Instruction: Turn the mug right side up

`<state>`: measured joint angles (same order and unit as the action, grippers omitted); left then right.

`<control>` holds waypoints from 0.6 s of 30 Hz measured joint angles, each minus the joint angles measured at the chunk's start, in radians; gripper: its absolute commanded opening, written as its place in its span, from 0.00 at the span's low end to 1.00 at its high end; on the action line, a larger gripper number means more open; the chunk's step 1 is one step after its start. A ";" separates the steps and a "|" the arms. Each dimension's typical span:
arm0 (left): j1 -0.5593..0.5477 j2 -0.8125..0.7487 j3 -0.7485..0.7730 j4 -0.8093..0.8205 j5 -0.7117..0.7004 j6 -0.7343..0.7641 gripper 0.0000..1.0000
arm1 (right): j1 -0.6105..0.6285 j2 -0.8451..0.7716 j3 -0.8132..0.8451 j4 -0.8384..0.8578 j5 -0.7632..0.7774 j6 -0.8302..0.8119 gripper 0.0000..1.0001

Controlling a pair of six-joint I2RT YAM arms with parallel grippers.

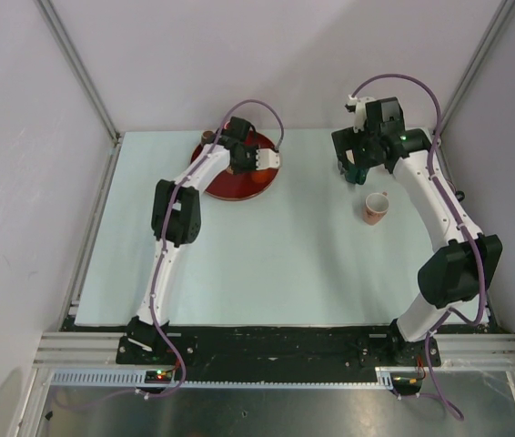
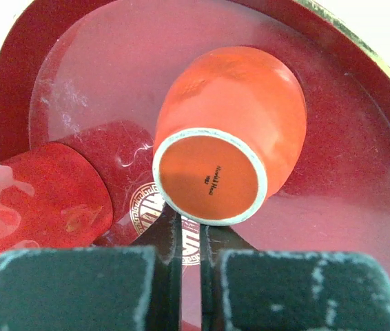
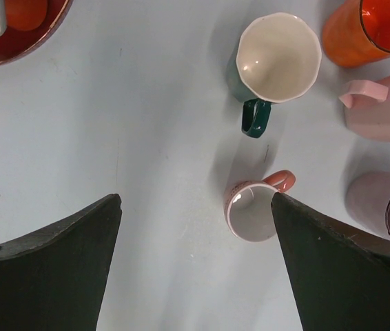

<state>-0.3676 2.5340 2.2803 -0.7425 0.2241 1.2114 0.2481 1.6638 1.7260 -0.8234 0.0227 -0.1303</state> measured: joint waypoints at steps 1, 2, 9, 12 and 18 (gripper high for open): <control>-0.001 -0.002 -0.001 0.000 0.000 -0.003 0.00 | 0.000 0.001 0.000 -0.003 0.000 0.000 0.95; -0.001 -0.002 -0.001 0.000 0.000 -0.008 0.00 | 0.000 0.002 0.000 -0.007 0.000 0.000 0.95; 0.016 -0.001 0.062 -0.044 0.027 -0.213 0.00 | -0.001 0.002 0.000 -0.014 -0.037 0.008 0.96; 0.036 -0.018 0.100 -0.038 0.063 -0.363 0.00 | 0.001 -0.006 -0.021 0.014 -0.098 0.034 0.96; 0.084 -0.152 0.090 -0.048 0.174 -0.688 0.00 | 0.019 -0.061 -0.126 0.173 -0.286 0.174 0.99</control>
<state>-0.2836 2.3821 2.3699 -0.7902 0.3977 0.5236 0.2672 1.6024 1.6001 -0.6502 -0.2634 0.0433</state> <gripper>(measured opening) 0.049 0.987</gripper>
